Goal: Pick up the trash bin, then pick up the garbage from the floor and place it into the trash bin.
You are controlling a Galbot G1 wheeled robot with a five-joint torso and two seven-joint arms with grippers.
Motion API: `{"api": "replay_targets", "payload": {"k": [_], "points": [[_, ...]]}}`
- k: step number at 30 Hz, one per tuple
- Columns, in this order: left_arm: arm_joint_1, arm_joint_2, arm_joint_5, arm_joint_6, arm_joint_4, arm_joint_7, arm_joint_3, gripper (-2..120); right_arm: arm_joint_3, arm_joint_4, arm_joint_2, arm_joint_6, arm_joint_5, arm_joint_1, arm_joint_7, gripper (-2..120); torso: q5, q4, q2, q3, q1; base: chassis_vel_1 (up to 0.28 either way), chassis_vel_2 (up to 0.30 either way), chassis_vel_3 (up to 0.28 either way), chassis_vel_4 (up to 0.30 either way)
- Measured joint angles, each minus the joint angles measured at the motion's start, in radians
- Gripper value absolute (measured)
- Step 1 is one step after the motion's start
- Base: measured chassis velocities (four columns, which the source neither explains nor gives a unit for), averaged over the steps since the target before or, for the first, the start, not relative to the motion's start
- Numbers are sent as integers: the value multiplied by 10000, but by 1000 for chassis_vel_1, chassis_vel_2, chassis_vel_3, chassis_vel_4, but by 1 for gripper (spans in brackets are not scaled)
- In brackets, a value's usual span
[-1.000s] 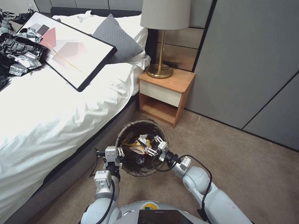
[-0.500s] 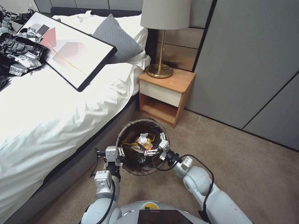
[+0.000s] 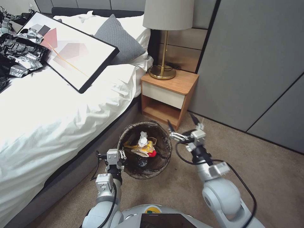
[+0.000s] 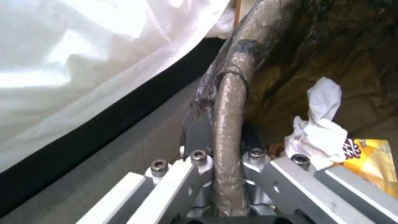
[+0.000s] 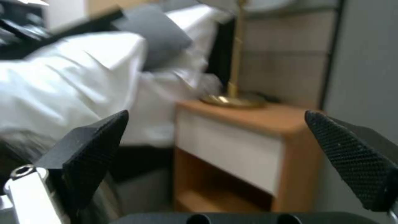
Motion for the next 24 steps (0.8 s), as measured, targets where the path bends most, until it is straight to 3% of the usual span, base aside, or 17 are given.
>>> {"api": "replay_targets", "payload": {"k": [3,12,24], "points": [[0,0,0,0,0,0,2,0,285,46,324,236,-132,-701,222,100,0,3,0,0,0,0,0,0,0],[0,0,0,0,0,1,7,0,441,-260,786,631,-379,-944,243,100,0,4,0,1,0,0,0,0,0],[0,0,0,0,0,1,6,0,667,-428,689,554,-164,-530,232,100,0,4,0,1,0,9,19,15,15]]}}
